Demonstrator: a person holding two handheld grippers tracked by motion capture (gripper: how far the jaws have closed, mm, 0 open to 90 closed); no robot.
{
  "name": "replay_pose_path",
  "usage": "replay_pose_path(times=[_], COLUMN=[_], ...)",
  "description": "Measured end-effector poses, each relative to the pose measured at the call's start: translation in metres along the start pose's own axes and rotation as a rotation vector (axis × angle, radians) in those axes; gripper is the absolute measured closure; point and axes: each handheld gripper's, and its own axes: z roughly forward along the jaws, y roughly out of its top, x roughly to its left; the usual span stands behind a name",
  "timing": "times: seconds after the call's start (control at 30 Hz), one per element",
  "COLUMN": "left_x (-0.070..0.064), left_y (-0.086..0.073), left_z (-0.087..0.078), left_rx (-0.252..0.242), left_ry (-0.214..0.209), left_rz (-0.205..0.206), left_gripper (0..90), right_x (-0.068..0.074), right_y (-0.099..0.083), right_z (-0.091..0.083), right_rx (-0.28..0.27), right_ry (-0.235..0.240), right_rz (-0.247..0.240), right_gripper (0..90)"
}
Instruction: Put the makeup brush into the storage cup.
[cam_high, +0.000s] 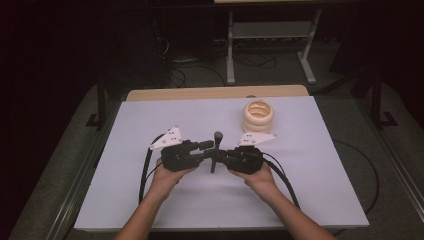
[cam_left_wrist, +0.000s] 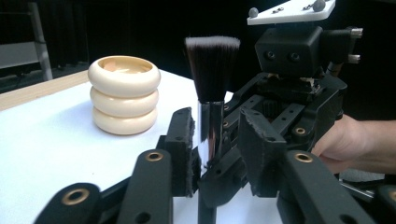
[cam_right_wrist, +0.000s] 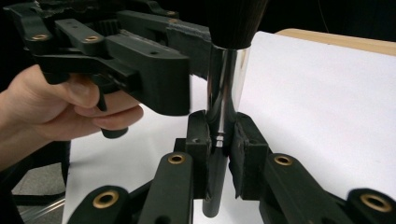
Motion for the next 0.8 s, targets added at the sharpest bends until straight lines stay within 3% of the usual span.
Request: replay_pose_path(times=[0.23, 0.8], left_x=[0.002, -0.004], left_y=[0.001, -0.008], left_z=[-0.006, -0.026], left_rx=[0.008, 0.117], left_ry=[0.004, 0.048], left_rz=[0.011, 0.041], left_gripper=[53.8, 30.1], right_x=[-0.001, -0.005], right_y=[0.001, 0.005], right_z=[-0.004, -0.015], right_rx=[0.02, 0.036], right_ry=[-0.021, -0.047], right_rz=[-0.01, -0.056], right_gripper=[78.2, 78.2])
